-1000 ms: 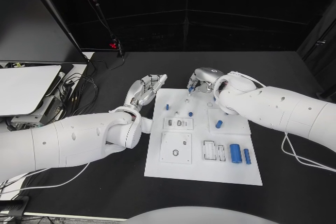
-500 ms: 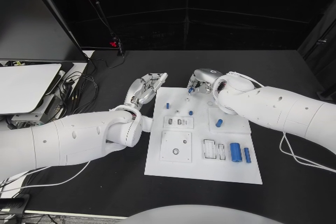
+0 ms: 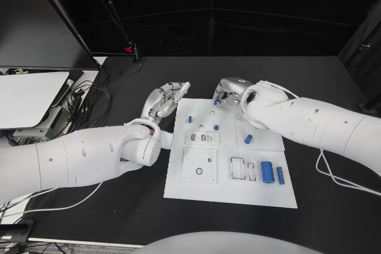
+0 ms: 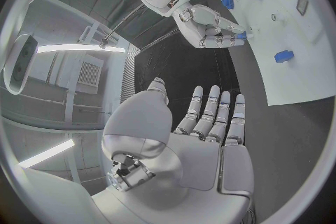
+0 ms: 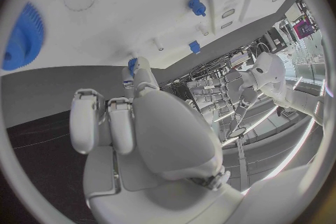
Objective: Assemble the parts on the task board
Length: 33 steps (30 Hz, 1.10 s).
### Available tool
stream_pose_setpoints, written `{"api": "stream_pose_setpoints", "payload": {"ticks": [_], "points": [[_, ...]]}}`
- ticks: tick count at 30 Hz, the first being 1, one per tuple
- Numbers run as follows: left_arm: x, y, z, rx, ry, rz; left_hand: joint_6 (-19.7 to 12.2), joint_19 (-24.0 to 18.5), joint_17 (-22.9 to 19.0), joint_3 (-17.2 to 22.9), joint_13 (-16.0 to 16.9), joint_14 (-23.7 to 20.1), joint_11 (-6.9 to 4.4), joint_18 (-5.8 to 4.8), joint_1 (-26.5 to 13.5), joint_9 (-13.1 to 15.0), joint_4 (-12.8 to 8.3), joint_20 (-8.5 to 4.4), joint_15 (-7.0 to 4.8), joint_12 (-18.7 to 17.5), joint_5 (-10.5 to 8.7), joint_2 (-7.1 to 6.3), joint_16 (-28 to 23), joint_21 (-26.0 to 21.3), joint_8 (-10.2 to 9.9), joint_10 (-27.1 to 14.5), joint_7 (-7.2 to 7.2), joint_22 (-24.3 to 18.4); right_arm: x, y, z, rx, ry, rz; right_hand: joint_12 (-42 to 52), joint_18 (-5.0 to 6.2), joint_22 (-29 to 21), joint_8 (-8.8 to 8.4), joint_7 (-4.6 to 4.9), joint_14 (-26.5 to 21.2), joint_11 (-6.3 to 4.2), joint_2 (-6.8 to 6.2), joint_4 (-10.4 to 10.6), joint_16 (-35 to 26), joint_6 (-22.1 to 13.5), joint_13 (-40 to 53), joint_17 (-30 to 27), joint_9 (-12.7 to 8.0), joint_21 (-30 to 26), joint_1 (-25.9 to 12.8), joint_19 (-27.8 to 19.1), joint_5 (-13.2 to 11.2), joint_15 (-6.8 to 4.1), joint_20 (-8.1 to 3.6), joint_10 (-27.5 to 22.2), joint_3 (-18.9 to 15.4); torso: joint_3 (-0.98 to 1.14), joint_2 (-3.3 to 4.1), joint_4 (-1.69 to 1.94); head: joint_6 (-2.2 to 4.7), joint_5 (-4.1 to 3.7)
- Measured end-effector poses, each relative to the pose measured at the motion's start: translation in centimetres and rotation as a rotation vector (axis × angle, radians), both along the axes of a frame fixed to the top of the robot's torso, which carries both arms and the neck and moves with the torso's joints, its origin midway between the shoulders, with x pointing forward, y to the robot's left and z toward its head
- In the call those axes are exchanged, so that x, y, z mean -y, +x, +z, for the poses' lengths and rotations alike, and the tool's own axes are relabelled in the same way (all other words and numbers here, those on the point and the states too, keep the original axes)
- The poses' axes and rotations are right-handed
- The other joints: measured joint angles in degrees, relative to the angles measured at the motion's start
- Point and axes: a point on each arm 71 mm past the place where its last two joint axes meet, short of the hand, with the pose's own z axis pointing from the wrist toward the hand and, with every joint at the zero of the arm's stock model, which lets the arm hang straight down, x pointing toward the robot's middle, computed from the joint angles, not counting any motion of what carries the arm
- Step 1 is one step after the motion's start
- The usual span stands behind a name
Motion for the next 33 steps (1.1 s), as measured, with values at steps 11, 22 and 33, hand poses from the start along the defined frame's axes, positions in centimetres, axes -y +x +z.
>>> {"api": "stream_pose_setpoints", "payload": {"ticks": [11,22,33], "points": [[0.0,0.01,0.0,0.0,0.0,-0.001,0.0,0.0,0.0,0.0,0.0,0.0,0.0,0.0,0.2,0.0,0.0,0.0,0.0,0.0,0.25,0.24,0.0,0.0,0.0,0.0,0.0,0.0,-0.32,0.04,-0.23,-0.002,0.0,0.0,-0.6,0.0,0.0,-0.24,0.14,0.0,0.0,-0.15,0.2,0.0,0.1,0.0,0.0,-0.1,0.0,-0.2,0.0,0.0,0.0,0.0,0.0,0.2,-0.04,0.0,-0.03,-0.02,0.05],[0.0,0.03,-0.01,0.0,0.0,-0.001,0.0,0.0,0.0,0.0,0.0,0.0,0.0,0.0,0.2,0.0,0.0,0.0,0.0,0.0,0.24,0.23,0.0,0.0,-0.2,0.0,0.0,0.0,-0.33,0.14,-0.4,-0.015,-0.008,-0.007,-1.9,-0.01,0.0,-1.22,0.35,0.0,0.37,-0.15,0.6,0.0,-0.3,0.0,0.0,-0.1,0.0,-0.2,0.0,0.0,0.0,0.44,-0.4,0.6,-0.05,0.01,-0.03,-0.18,0.17],[-0.1,0.07,-0.02,0.0,0.001,0.001,0.0,0.0,0.0,0.0,0.0,0.0,0.0,0.0,0.2,0.0,0.0,0.0,0.0,0.0,0.23,0.23,0.0,0.0,-0.2,0.0,0.0,0.0,-0.14,0.1,-0.82,-0.043,-0.025,-0.017,-3.0,0.0,-2.4,-5.7,-1.11,0.0,2.48,-4.24,3.1,-1.4,-9.5,0.1,-4.6,-0.4,-2.4,-3.7,-2.9,0.2,1.46,2.05,-8.6,-1.4,-0.05,0.02,-0.03,-0.15,0.15]]}}
